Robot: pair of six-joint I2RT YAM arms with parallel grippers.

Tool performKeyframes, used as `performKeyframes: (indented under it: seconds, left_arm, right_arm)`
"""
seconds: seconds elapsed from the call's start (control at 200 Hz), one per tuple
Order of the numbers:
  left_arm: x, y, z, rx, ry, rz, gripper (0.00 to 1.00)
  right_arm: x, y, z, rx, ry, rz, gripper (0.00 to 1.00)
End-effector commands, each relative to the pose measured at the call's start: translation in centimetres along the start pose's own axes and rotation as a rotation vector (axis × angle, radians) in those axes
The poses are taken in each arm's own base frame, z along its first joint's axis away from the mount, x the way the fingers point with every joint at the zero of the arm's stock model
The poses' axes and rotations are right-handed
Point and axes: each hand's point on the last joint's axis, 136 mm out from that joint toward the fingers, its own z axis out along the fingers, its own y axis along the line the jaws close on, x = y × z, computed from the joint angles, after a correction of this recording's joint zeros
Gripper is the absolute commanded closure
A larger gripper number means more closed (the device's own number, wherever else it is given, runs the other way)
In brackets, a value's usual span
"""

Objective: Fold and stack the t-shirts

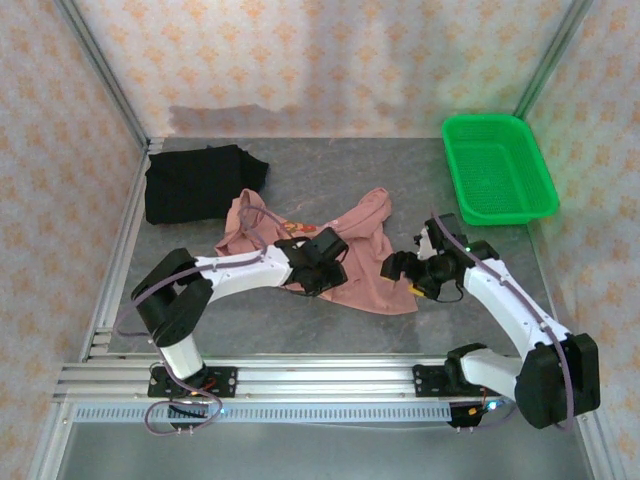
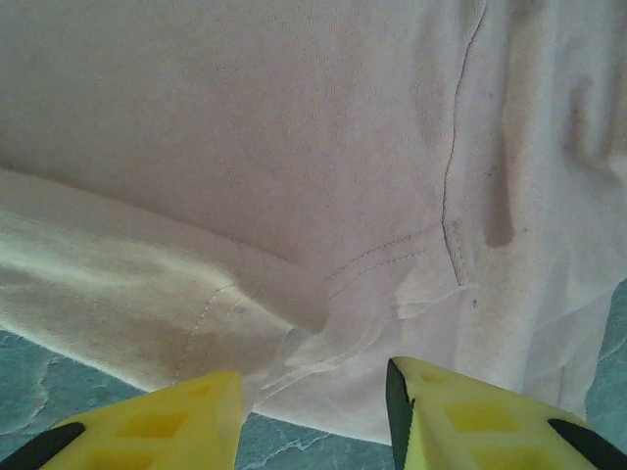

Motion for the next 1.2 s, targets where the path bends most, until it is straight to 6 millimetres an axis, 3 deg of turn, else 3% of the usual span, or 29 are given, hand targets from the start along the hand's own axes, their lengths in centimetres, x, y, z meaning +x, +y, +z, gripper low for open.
performKeyframes:
  seconds: [0.0,0.61,0.756,0.951,1.051,1.196]
  left_arm:
    - [-0.5,1.0,0.0,-0.073,-0.008,-0.016,0.57]
    - [-3.3,2.3,2.0,-0.143,-0.06,-0.081,0.59]
    - [-3.1,2.6,2.4,-0.154,-0.038,-0.082,0.66]
    - [-2.9,2.9,2.6,-0.157,-0.025,-0.082,0.88]
    - [-3.0,2.5,1.7,-0.143,-0.029,-0.076,1.0]
    - [-3.7,1.3,-1.9,-0.112,-0.073,-0.022,1.0]
  right_arm:
    - [0.3,-0.8,-0.2,0.026,-0.01,0.009,0.16]
    - [0.9,-1.4,0.4,0.011,-0.016,0.094,0.17]
    - [1.0,-1.6,0.5,0.02,-0.015,0.097,0.18]
    - [0.9,-2.6,0.3,0.077,-0.031,0.118,0.19]
    - [1.3,-4.2,0.0,0.161,-0.034,0.169,0.2]
    - [2.6,-6.6,-0.7,0.282,-0.026,0.251,0.34]
